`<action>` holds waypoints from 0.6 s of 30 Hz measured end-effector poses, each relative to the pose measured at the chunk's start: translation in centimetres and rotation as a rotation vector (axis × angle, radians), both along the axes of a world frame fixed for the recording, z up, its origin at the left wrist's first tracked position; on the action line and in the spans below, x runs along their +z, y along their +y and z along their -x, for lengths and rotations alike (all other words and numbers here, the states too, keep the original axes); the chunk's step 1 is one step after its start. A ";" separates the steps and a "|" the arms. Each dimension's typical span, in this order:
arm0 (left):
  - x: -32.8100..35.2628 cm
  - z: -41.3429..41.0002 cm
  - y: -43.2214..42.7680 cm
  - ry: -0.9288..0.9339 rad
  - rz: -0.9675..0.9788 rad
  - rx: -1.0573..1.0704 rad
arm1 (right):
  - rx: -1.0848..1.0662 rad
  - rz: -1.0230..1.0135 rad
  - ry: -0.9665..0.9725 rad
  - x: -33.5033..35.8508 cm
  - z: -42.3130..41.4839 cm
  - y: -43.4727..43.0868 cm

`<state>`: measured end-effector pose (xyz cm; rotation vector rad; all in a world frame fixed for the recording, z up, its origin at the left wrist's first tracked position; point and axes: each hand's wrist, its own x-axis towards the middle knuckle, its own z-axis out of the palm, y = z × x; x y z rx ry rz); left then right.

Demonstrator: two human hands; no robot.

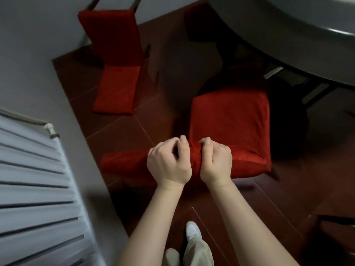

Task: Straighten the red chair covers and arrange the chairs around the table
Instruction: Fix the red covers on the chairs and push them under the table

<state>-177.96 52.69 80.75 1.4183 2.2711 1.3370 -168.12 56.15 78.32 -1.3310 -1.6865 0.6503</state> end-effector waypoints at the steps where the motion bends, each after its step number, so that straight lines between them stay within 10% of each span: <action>1: 0.8 -0.3 0.3 0.025 0.002 -0.033 | -0.033 0.014 0.034 0.5 -0.3 -0.1; 18: 3.2 -2.8 1.9 0.145 0.077 -0.169 | -0.223 0.129 0.162 2.1 -2.6 0.2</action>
